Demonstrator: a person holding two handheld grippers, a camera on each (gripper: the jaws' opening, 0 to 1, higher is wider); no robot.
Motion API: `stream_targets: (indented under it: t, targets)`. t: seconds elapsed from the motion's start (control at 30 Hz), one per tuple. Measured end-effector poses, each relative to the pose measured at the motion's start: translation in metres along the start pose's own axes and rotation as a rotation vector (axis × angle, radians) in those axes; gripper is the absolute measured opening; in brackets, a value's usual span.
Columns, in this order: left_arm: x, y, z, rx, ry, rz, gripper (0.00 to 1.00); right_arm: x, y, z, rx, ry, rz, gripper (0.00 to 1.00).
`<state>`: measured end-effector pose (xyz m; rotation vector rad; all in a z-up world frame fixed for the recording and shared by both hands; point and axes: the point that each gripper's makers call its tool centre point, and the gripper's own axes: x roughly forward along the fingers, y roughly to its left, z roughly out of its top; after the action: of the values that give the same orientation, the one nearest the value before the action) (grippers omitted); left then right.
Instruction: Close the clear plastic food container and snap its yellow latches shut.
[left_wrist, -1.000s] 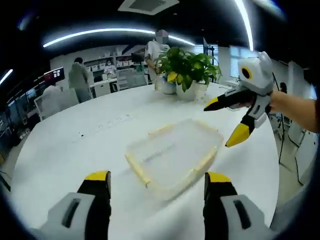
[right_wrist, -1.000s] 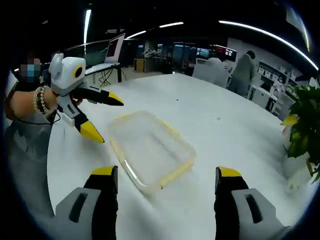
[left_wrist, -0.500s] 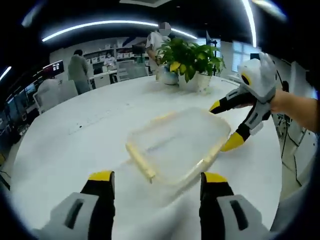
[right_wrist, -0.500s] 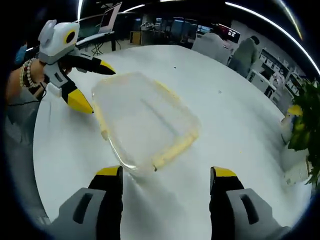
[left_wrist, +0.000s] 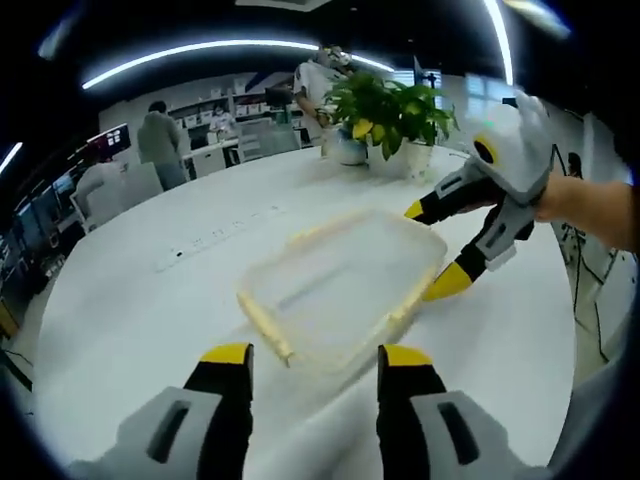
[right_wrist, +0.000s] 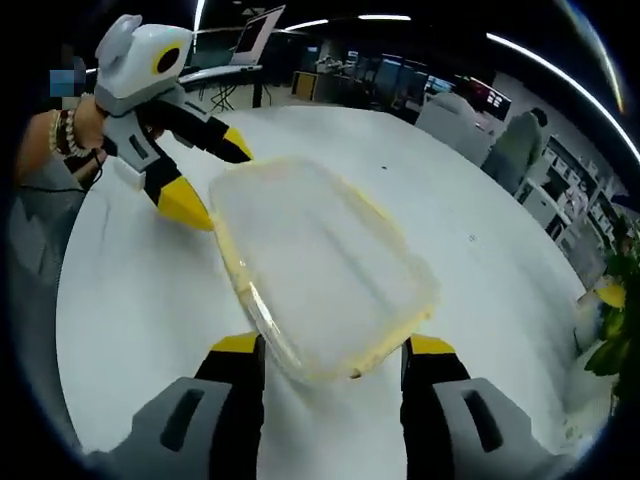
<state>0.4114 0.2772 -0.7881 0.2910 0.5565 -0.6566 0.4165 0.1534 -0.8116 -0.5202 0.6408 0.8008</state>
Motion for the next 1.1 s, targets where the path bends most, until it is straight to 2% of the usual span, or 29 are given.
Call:
stream_targets:
  t: [0.1, 0.23, 0.43, 0.5, 0.8, 1.1]
  targets:
    - [0.001, 0.015, -0.006, -0.013, 0.03, 0.023, 0.45, 0.013, 0.002, 0.014, -0.012, -0.009, 0.012, 0.5]
    - [0.002, 0.038, -0.007, -0.036, 0.029, 0.051, 0.45, 0.028, 0.001, 0.03, -0.016, -0.022, 0.009, 0.49]
    - [0.005, 0.068, -0.008, -0.026, 0.052, 0.085, 0.44, 0.045, 0.001, 0.049, 0.017, -0.066, -0.005, 0.47]
    - [0.007, 0.077, -0.007, 0.003, 0.057, 0.096, 0.44, 0.05, 0.002, 0.051, 0.065, -0.056, 0.007, 0.45]
    - [0.019, 0.099, -0.003, 0.04, 0.078, 0.093, 0.43, 0.064, -0.004, 0.062, 0.12, -0.077, -0.004, 0.44]
    - [0.023, 0.102, -0.004, 0.043, 0.074, 0.089, 0.43, 0.068, -0.006, 0.063, 0.137, -0.083, -0.004, 0.44]
